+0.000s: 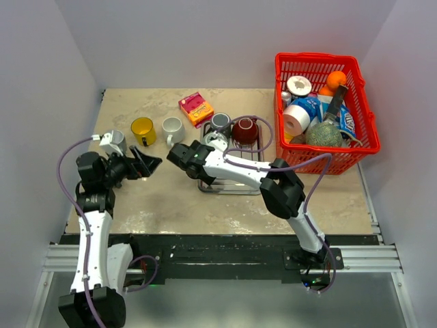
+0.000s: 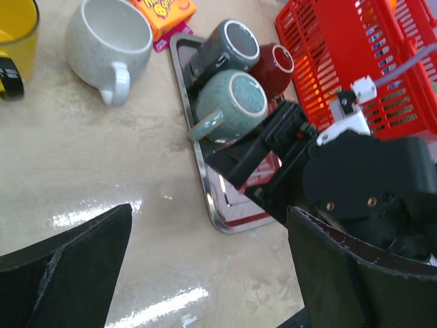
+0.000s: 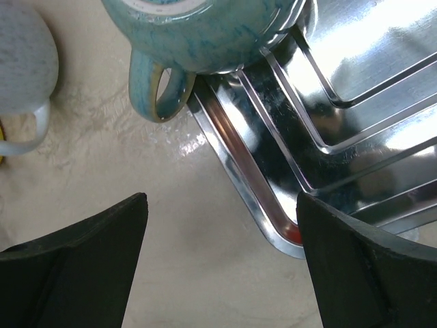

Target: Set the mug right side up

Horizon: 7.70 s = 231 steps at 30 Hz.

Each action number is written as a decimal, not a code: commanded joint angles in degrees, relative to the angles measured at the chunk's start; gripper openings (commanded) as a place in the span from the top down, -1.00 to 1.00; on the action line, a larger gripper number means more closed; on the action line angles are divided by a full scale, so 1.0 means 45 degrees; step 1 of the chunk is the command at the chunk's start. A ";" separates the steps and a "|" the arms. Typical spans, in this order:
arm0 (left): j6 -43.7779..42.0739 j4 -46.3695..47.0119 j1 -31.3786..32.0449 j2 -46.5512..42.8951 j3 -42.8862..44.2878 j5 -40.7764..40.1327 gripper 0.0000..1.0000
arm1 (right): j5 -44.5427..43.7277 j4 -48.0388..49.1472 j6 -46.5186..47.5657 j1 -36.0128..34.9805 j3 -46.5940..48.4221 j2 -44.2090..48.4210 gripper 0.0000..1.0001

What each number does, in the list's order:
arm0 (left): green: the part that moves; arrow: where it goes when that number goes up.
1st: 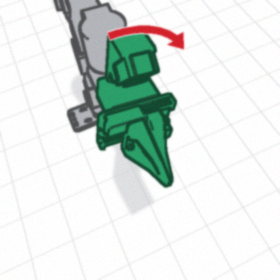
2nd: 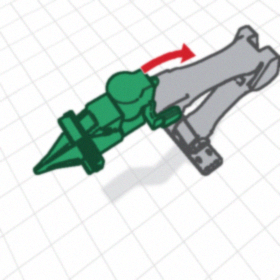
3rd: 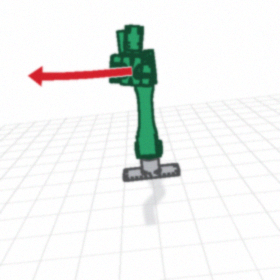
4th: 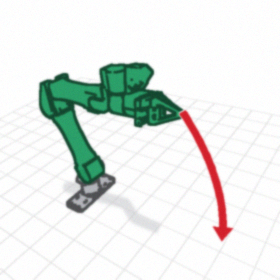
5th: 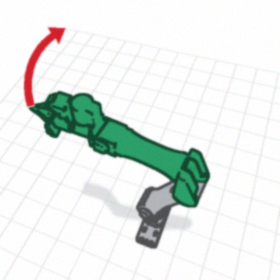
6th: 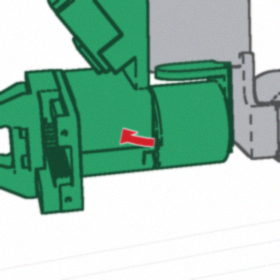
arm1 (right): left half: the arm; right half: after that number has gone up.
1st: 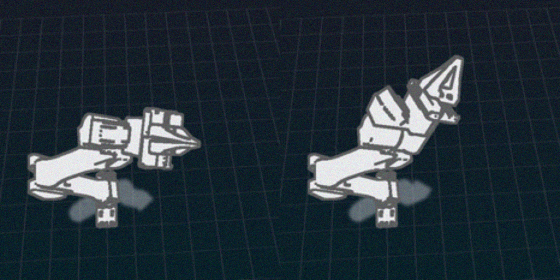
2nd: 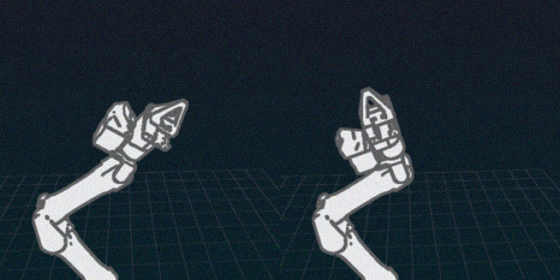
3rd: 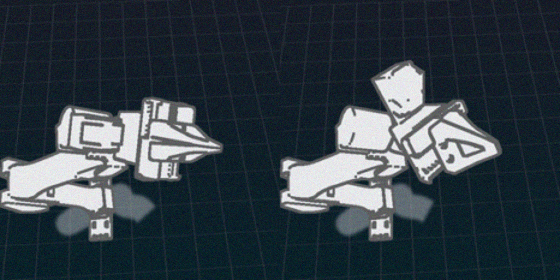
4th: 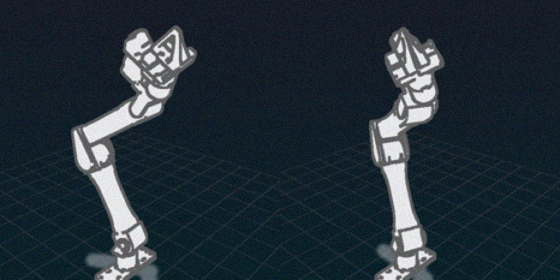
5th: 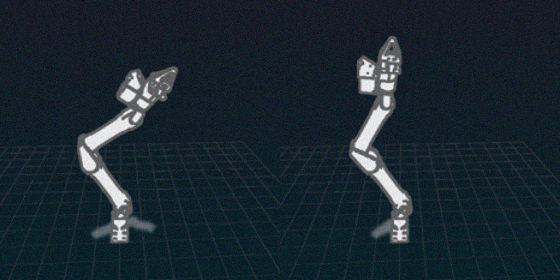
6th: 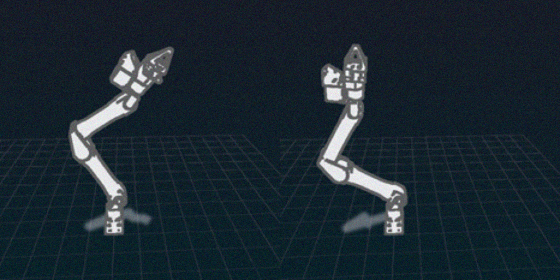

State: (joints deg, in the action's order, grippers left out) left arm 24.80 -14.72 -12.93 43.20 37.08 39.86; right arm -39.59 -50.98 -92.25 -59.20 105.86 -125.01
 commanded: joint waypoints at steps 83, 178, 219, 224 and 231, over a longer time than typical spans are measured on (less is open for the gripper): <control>0.0486 0.1885 -0.0193 -0.1358 -0.2459 -0.1416 -0.98 | 0.3382 0.7281 0.7979 0.2160 -0.4323 0.4182 1.00; 1.2674 0.7803 0.1291 -0.3408 -0.2518 0.0518 -0.20 | 1.1612 2.3243 0.2609 0.0402 -0.9111 0.7740 1.00; 1.0256 0.5990 0.1291 -0.3253 -0.0899 -0.0125 1.00 | 1.0677 1.6773 0.5728 0.0187 -0.7805 0.8482 0.75; 0.9218 0.5206 0.1291 -0.3136 -0.0156 -0.0185 1.00 | 0.9132 1.4826 0.6047 0.0109 -0.7567 0.8678 0.04; 0.8377 0.4600 0.1291 -0.3213 0.0490 -0.0243 1.00 | 0.8546 1.4767 0.5539 0.0109 -0.8271 0.8874 -0.46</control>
State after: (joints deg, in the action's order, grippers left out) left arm 66.70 1.91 -6.72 29.65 35.14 40.66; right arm 2.68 16.71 -67.79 -58.67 69.45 -87.22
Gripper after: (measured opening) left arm 0.304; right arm 0.681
